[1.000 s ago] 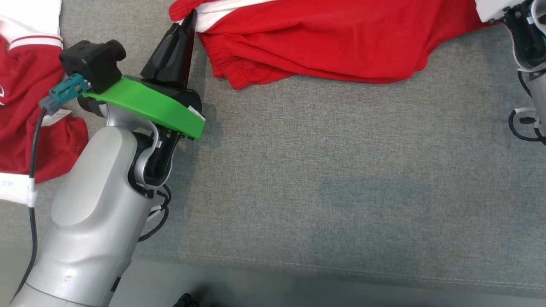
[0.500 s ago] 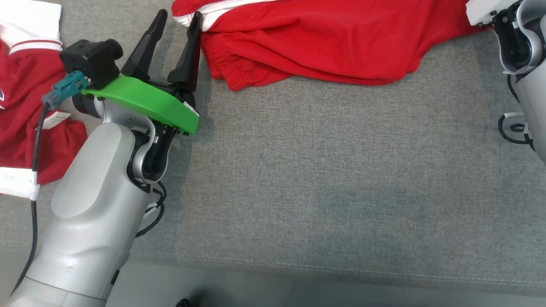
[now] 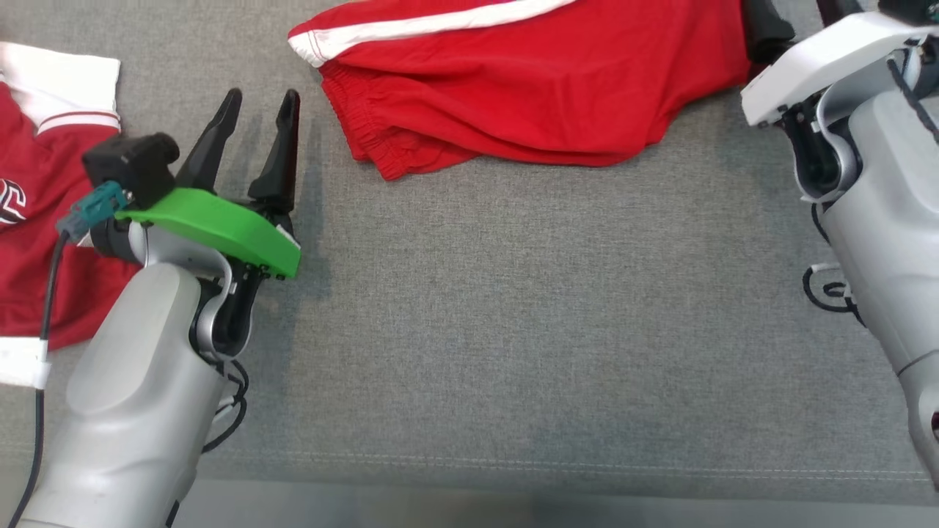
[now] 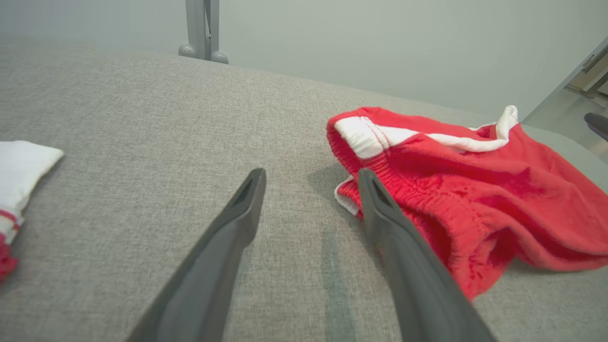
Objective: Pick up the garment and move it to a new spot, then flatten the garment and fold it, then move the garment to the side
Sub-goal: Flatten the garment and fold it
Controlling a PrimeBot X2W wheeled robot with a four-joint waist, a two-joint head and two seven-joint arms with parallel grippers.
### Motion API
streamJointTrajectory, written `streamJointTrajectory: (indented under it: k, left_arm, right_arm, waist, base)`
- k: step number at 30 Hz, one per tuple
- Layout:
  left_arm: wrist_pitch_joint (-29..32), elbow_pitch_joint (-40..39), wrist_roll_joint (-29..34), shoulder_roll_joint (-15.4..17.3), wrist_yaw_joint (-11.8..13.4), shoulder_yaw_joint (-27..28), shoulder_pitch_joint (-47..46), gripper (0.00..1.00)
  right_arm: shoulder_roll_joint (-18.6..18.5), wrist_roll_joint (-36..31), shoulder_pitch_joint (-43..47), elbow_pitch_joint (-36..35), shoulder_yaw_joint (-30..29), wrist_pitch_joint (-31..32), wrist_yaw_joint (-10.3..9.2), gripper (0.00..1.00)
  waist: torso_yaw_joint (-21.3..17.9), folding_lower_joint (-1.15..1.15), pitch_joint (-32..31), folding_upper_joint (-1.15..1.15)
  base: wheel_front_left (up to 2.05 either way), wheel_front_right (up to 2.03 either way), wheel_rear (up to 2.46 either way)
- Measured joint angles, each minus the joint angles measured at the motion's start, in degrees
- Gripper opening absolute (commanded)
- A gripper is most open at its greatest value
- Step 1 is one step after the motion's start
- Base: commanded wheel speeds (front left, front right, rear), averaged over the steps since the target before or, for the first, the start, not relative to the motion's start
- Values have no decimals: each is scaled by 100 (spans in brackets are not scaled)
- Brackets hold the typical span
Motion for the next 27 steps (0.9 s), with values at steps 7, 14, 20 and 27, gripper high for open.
streamJointTrajectory:
  k: [7, 14, 20, 27]
  left_arm:
    - [-40, 69, 35, 79, -5, 82, 432, 100]
    - [-42, -74, 296, 123, -12, 132, 842, 100]
    - [-44, -552, 714, 256, 96, 678, 1191, 100]
    - [-58, -909, 1016, 268, 309, 1073, 1972, 100]
  right_arm:
    - [141, 54, 593, -143, -112, -25, 44, 100]
    - [133, -99, 1230, -975, -615, -25, 33, 100]
    - [208, -320, 1995, -1483, -805, -24, -59, 100]
    - [410, -480, 2906, -1962, -909, -24, -134, 100]
  waist:
    - [-188, 0, -459, 0]
    - [-382, 0, -965, 0]
    - [-538, 0, -1393, 0]
    - [-780, 0, -1846, 0]
  base:
    - [0, 0, 0]
    - [0, 0, 0]
    - [0, 0, 0]
    - [0, 0, 0]
